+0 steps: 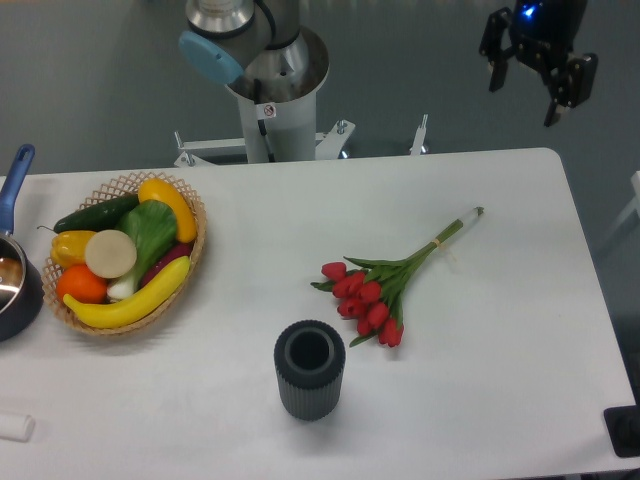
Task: Pick up the flowers from the table
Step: 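Move the gripper from its raised start pose toward the tulip stems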
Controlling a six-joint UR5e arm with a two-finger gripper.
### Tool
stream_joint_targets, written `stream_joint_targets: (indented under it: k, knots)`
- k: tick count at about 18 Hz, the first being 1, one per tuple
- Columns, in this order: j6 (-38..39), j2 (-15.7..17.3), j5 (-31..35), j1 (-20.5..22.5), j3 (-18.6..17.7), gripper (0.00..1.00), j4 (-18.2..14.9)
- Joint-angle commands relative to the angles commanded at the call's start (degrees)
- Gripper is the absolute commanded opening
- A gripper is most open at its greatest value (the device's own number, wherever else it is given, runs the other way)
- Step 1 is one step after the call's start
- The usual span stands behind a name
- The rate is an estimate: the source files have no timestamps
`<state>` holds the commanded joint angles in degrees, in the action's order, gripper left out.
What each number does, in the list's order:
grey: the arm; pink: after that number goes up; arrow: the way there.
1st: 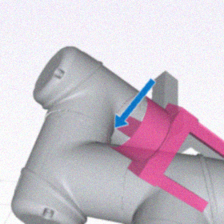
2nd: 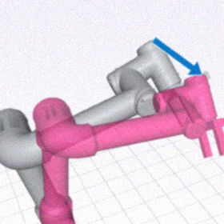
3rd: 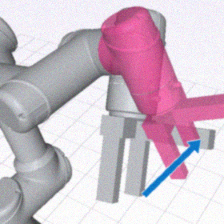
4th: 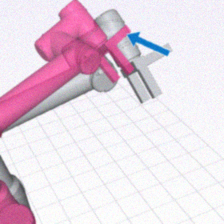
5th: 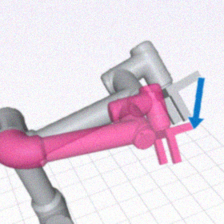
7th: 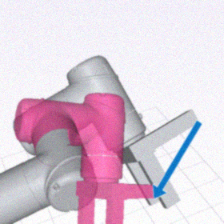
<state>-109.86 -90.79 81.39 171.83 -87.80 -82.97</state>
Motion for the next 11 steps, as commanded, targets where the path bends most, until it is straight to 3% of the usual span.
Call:
stream_joint_targets:
  k: [8,11]
  knots:
    - [0.3,-0.3,-0.3,-0.4,-0.2,1.0,-0.2]
    - [2.3,0.3,-0.4,-0.3,-3.2,1.0,1.3]
